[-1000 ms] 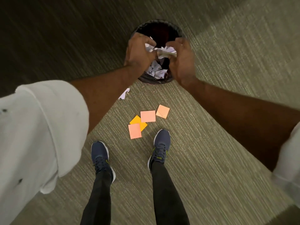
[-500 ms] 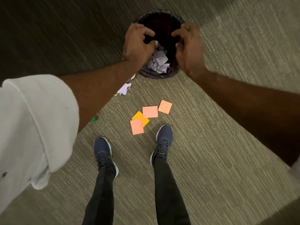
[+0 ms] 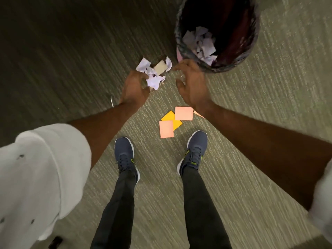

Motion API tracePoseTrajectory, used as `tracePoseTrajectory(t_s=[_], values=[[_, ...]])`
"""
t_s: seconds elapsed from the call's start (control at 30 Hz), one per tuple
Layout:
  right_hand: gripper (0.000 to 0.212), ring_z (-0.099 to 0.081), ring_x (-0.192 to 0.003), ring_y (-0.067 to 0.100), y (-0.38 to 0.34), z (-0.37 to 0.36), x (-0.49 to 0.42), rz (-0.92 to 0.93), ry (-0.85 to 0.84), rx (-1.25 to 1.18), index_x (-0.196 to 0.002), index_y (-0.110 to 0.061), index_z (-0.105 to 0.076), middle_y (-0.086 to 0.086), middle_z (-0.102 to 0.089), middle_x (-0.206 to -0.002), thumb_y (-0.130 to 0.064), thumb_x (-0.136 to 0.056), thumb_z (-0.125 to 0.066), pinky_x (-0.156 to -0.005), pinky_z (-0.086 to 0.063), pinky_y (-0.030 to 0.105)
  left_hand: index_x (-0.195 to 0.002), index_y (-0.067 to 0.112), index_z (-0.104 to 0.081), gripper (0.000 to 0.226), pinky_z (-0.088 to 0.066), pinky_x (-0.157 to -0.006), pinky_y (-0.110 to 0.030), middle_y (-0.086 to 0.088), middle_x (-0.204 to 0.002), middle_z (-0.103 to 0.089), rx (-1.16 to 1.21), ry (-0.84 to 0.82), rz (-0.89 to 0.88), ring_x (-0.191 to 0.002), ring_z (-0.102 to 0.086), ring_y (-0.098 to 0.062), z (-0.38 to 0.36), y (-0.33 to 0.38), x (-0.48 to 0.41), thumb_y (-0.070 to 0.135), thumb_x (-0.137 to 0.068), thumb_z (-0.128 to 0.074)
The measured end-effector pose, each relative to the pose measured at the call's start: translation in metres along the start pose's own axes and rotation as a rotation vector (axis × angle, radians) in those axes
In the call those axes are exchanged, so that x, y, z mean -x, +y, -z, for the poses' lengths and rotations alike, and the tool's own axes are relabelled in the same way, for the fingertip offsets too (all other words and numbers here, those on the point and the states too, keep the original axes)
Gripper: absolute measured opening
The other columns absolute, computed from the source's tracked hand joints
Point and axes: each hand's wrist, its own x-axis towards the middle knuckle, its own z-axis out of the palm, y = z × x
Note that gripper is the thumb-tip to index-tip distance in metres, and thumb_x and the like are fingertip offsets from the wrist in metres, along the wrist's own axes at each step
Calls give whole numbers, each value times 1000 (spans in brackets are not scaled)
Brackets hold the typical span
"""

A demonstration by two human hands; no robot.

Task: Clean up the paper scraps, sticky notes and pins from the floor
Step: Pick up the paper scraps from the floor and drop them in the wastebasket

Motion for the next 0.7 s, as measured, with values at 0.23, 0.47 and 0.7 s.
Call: tracePoseTrajectory(t_s=[0.23,0.47,0.7], values=[[45,-57,-115,31,35,-76,7,-44,-145,42,-119,-7,-64,17,-56,-123,-1,-74,-66,-100,-43,32,-122,2,-62,46,-42,-107,-47,-24,-130,-57,-105,-133,-1,-127,-51,-40,-32,-67,0,18,-79,-65],[53,-55,-120,34,70,-144,-22,-26,-210,84,-124,-6,-60,17,-56,-127,-9,-72,-66,-106,-44,38,-140,1,-49,57,-30,-117,-38,-23,-143,-48,-170,-152,17,-139,-40,-37,-67,-117,-29,18,-89,-67],[54,-49,-127,40,120,-213,-67,207,-251,233,-134,-9,-56,21,-51,-137,-23,-82,-63,-109,-40,50,-133,5,-55,42,-42,-104,-38,-19,-135,-53,-295,-86,-116,-124,-52,-36,-74,-137,-103,13,-92,-58]])
